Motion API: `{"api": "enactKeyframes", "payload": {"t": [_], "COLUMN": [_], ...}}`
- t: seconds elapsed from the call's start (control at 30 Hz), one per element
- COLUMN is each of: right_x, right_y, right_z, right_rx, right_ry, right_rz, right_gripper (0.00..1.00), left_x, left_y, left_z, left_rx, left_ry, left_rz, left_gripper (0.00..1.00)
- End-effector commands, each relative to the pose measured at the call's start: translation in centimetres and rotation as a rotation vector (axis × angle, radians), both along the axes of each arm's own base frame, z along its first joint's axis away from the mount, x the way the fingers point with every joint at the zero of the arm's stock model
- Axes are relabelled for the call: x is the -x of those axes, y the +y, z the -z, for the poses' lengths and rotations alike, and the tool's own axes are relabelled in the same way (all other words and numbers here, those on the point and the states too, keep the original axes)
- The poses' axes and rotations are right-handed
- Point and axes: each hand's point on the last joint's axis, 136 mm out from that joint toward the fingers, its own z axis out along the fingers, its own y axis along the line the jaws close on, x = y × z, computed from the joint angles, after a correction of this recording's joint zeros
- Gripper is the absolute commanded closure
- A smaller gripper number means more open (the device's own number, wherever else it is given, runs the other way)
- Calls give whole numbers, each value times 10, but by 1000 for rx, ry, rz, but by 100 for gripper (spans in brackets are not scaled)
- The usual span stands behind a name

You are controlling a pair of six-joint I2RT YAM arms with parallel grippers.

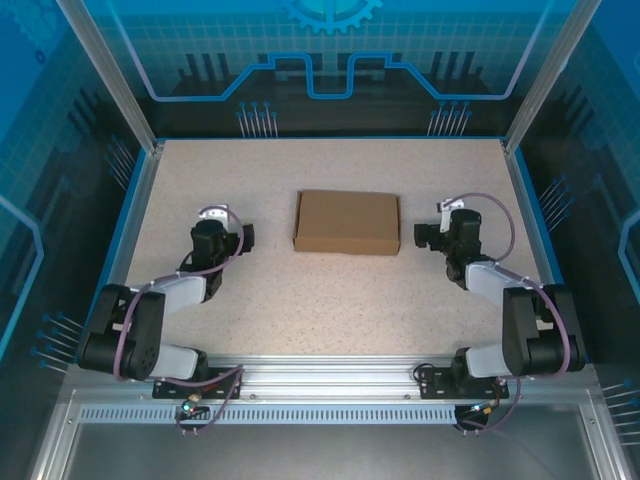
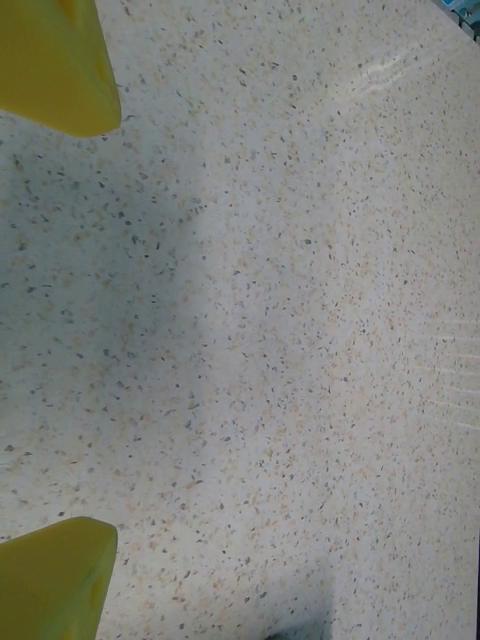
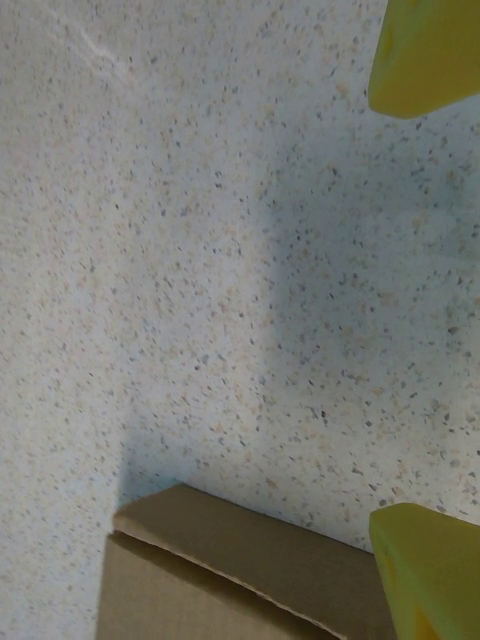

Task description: Fold the paper box

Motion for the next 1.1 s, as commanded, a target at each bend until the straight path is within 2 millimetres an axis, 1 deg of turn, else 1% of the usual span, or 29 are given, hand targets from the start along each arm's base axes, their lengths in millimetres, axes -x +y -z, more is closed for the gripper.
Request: {"api": "enactKeyframes", "payload": {"t": [0.0,0.03,0.07,0.13,0.17,0.23,0.3,0.33,0.4,0.43,0.5,0.7,1.07], "right_x": [-17,-19,-20,-23,-22,-20,-16,-14,-9,-9,-8,-13,-13], "right_y": [11,14,17,22,25,25,27,28,32,35,37,28,28], "right_z": [-17,-17,-17,-18,-16,-12,-12,-13,-10,-9,-8,-5,-6], "right_rx": [36,36,31,16,13,11,5,3,0,5,3,-43,-44], "right_ry": [-73,-79,-80,-112,-130,-148,-170,-184,-218,-243,-227,-194,-195], "right_rz": [-49,-55,-64,-84,-99,-100,-117,-127,-157,-172,-183,-156,-155], "right_gripper": [0,0,0,0,0,0,0,0,0,0,0,0,0], "left_x": [-4,-5,-6,-11,-10,-10,-11,-14,-15,-17,-17,-19,-20], "left_y": [3,5,5,-5,-2,0,0,1,0,2,3,4,6], "left_z": [-31,-32,-28,-15,-17,-12,-3,-7,-2,-3,-1,0,-1], "left_rx": [-55,-63,-60,-71,-56,-42,-36,-44,-22,-17,-7,6,12], "left_ry": [-172,-202,-204,-190,-199,-183,-180,-201,-157,-167,-149,-141,-138], "left_rz": [19,10,10,74,58,61,63,62,70,68,69,66,61], "left_gripper": [1,1,1,1,1,1,1,1,1,1,1,1,1]}}
